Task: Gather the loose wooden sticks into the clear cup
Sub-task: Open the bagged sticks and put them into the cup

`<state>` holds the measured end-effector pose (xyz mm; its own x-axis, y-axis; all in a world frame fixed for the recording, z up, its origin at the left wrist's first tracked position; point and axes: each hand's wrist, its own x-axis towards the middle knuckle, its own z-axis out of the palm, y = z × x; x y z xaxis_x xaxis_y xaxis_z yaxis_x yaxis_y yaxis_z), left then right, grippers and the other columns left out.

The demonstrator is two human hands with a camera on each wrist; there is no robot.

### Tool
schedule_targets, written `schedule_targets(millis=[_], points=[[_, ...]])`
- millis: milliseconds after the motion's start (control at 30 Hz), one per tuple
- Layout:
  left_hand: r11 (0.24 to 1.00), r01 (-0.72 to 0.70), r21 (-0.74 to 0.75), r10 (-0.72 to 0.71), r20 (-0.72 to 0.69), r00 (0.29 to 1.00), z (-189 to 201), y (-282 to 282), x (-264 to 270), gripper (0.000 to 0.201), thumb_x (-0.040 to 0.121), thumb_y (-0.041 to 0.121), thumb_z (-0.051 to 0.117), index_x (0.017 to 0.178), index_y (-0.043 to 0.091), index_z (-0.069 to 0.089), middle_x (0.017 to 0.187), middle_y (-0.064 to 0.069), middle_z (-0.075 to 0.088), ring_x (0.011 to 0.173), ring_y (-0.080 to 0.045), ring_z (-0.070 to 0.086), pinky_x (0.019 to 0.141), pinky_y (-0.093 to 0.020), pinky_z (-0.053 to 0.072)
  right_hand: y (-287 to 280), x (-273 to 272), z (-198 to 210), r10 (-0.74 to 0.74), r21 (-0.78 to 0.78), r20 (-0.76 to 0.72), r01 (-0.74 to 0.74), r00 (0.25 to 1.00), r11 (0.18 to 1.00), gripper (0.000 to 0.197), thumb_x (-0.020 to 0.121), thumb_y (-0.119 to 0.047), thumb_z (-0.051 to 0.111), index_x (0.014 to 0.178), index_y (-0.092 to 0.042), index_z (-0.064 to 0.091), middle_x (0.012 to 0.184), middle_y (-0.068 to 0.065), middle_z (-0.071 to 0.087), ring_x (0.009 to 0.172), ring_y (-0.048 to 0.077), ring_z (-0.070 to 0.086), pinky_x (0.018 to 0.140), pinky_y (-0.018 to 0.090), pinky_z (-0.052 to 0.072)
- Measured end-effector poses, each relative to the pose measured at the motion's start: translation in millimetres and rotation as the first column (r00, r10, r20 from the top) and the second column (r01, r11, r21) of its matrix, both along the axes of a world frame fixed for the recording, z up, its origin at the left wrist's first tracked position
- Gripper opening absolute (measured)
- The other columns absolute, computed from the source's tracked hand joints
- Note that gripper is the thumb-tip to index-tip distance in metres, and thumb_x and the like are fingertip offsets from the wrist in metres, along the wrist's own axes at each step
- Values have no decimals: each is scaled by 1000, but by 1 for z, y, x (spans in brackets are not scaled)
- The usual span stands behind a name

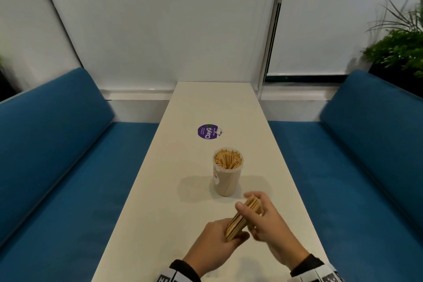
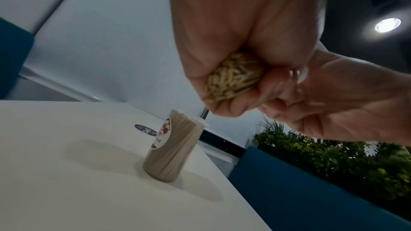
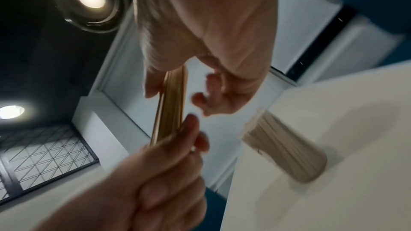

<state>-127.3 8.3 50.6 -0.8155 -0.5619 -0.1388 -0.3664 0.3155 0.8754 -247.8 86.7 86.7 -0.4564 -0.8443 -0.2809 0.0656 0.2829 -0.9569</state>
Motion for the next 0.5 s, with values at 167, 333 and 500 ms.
schedule_targets(millis=[167, 333, 500], points=[[999, 48, -15, -47, 84, 995, 8, -18, -11, 10, 84, 35, 64, 81, 26, 60, 69, 16, 57, 56, 3, 53, 57, -8, 42, -23, -7, -7, 18, -24, 27, -18, 999, 1000, 23, 82, -25, 69, 78, -5, 58, 63, 11, 55, 43, 11, 42, 41, 19, 37], [998, -22, -63, 28, 104, 994, 6, -47, -25, 41, 76, 44, 71, 111, 31, 51, 100, 9, 61, 87, -5, 58, 82, -21, 48, -56, -30, 5, -9, -112, -130, -6, 991, 994, 22, 84, -12, 65, 66, -9, 54, 51, 3, 51, 40, 10, 42, 41, 20, 37], [959, -139, -248, 171, 115, 978, 3, -91, -41, 84, 74, 49, 70, 141, 23, 26, 139, 7, 37, 127, -10, 39, 104, -24, 34, -104, -76, 30, -247, -245, -382, 160, 891, 956, 28, 86, -16, 63, 61, -8, 53, 51, -4, 50, 41, 0, 44, 44, 13, 40]])
